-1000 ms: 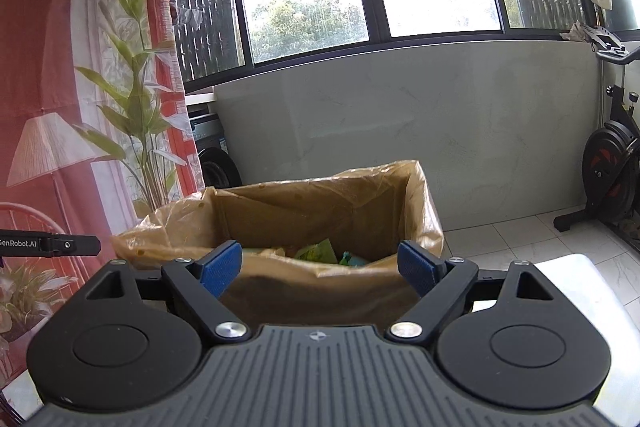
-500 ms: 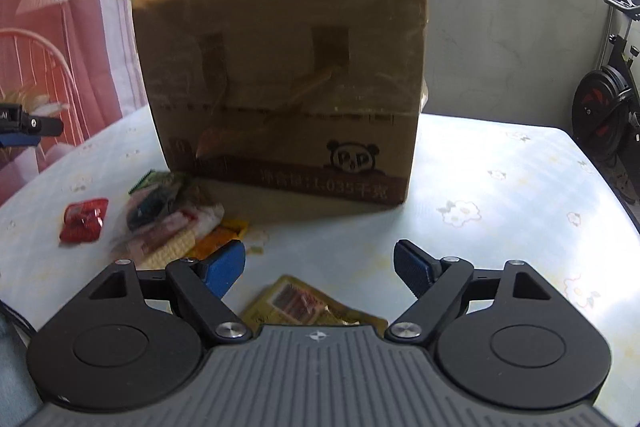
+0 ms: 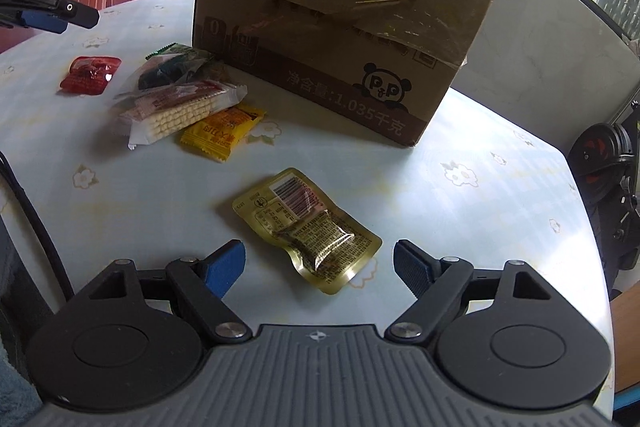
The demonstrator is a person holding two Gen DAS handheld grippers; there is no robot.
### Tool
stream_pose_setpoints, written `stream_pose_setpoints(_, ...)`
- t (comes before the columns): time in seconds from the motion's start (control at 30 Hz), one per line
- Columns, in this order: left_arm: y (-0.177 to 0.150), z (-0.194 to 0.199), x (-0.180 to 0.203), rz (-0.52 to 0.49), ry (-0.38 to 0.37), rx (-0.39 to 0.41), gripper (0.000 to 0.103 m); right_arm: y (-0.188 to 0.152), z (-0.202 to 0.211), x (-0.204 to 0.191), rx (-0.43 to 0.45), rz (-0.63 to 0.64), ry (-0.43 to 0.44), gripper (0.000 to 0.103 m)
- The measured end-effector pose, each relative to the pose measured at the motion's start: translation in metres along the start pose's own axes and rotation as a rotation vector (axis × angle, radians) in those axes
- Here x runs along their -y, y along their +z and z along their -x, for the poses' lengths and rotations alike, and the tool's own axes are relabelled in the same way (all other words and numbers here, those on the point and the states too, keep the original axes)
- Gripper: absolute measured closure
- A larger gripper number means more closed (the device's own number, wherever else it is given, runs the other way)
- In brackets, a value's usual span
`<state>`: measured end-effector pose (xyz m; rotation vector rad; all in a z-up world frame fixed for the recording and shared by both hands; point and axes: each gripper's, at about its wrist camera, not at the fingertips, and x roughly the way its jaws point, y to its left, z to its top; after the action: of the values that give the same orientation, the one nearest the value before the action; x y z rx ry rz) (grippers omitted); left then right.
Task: Organize snacks
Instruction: 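Grasp the gold sachet with the right tool while the left tool grasps the red packet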
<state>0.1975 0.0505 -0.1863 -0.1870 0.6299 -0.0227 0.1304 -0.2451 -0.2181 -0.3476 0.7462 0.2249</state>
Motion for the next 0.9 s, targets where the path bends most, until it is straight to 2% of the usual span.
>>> stream_pose_setpoints(0.1,-0.003,-0.002,-0.003,0.013,0.006,-0.011,0.039,-0.001,-0.008,0.009,-0.014,-0.015,-0.046,0.020)
stream_pose_setpoints(0.47,-0.011,0.000,-0.009,0.013,0.005,-0.016,0.039,0.013,-0.034,0.021,0.042,-0.021,0.003,0.021)
stream_pose_setpoints(0.57,-0.012,0.001,-0.009,0.010,0.002,-0.015,0.039,0.014,-0.038,0.027,0.037,-0.118,0.034,0.030)
stream_pose_setpoints(0.77,-0.014,-0.004,-0.006,0.007,0.005,-0.031,0.039,0.006,-0.039,0.035,0.056,-0.260,0.078,0.038)
stream_pose_setpoints(0.8,-0.015,-0.005,-0.006,0.004,0.002,-0.034,0.039,0.006,-0.038,0.033,0.061,-0.254,0.072,0.044)
stream_pose_setpoints(0.9,-0.016,-0.004,-0.006,-0.001,0.005,-0.035,0.039,0.009,-0.038,0.030,0.067,-0.238,0.079,0.045)
